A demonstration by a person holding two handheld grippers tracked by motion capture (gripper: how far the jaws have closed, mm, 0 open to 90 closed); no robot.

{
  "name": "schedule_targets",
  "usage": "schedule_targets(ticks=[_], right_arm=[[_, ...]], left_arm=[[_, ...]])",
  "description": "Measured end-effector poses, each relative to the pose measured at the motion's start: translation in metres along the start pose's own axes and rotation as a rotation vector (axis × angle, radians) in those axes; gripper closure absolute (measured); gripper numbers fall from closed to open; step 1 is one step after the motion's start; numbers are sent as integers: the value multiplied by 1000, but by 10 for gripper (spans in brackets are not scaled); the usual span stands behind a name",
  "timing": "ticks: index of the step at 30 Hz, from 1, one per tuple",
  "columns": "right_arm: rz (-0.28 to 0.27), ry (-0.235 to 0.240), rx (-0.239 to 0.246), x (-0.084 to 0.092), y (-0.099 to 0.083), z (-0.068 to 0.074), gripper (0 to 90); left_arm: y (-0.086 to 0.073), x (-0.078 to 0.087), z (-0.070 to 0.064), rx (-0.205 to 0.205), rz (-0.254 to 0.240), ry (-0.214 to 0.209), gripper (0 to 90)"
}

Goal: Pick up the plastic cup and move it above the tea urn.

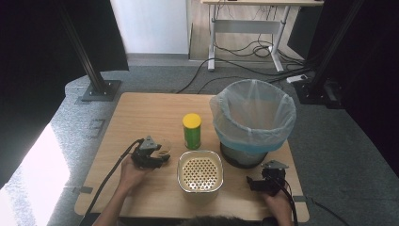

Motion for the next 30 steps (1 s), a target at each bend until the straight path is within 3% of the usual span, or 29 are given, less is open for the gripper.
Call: schedule_targets(ticks=[4, 7, 8, 12, 22, 25, 30], right_arm=[[0, 0, 0, 0, 0, 0, 0], [-1, 0, 3, 0, 0, 0, 0], [-1, 0, 3, 0, 0, 0, 0], [-1, 0, 3, 0, 0, 0, 0], [-1, 0, 4, 0, 0, 0, 0], [-1, 0, 3, 0, 0, 0, 0], [-1, 0, 3, 0, 0, 0, 0]], left_arm=[[13, 8, -2, -90, 15, 48, 369], [18, 9, -3, -112, 17, 64, 369], [22, 11, -4, -140, 26, 75, 369], [31, 15, -7, -188, 45, 96, 369], [53, 23, -14, -271, 71, 133, 371], [58, 25, -17, -282, 61, 134, 372], [72, 30, -23, -337, 54, 147, 372]])
Point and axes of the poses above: each handheld gripper's, and its own axes: x roughly backward along the jaws, y roughly out of its top, z roughly to its left, the point moved 7 cm from there along -x, roughly forward along the jaws, and after that the axes turned 11 degrees about -z, right-handed, at the moved point
